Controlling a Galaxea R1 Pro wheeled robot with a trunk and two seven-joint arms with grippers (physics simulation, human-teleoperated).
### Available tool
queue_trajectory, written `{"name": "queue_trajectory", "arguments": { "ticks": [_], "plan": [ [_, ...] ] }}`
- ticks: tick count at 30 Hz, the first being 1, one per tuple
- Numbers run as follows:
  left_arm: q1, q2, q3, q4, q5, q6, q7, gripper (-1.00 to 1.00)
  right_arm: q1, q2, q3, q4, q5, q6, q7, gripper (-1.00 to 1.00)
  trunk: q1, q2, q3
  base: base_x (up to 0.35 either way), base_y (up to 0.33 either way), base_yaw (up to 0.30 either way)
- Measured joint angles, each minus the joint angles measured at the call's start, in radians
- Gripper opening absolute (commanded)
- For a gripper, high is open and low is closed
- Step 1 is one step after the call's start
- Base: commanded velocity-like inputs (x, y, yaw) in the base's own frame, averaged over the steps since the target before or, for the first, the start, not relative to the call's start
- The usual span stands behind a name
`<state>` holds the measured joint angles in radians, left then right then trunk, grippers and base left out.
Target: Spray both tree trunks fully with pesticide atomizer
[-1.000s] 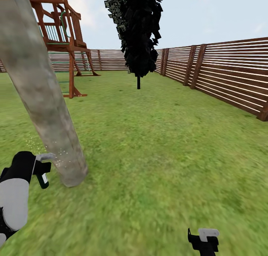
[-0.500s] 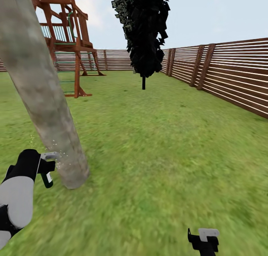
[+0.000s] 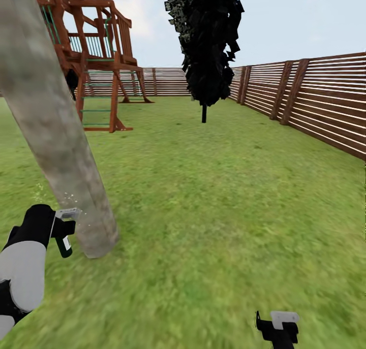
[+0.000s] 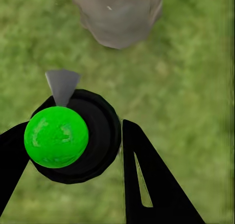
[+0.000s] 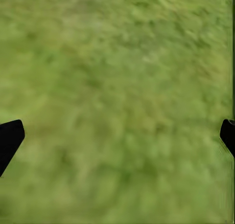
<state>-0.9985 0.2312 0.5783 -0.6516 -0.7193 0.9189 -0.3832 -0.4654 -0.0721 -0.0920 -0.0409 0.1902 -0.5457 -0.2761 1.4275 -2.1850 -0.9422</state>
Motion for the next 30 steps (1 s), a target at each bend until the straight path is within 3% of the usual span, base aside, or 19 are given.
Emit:
{"name": "queue_trajectory", "arguments": {
  "ticks": [5, 13, 26, 30],
  "plan": [
    [0.0, 0.0, 0.0, 0.0, 0.0, 0.0, 0.001, -1.0, 0.0, 0.0, 0.0, 0.001, 0.0, 0.001, 0.0, 1.0, 0.0, 0.0, 0.0, 0.001, -0.276, 0.047],
    [0.0, 0.0, -0.002, -0.003, -0.001, 0.0, 0.002, -1.0, 0.0, 0.002, 0.0, 0.001, 0.0, 0.0, 0.0, 1.0, 0.0, 0.0, 0.0, 0.014, -0.277, 0.259],
    [0.003, 0.002, -0.002, -0.005, -0.003, 0.0, 0.002, -1.0, 0.0, -0.002, 0.0, 0.001, 0.0, 0.0, 0.0, 1.0, 0.0, 0.0, 0.0, 0.098, -0.277, 0.014],
    [0.003, 0.004, -0.002, -0.005, -0.003, 0.0, 0.002, -1.0, 0.0, 0.0, 0.0, 0.0, 0.0, 0.0, 0.0, 1.0, 0.0, 0.0, 0.0, 0.111, -0.276, 0.217]
  ]
}}
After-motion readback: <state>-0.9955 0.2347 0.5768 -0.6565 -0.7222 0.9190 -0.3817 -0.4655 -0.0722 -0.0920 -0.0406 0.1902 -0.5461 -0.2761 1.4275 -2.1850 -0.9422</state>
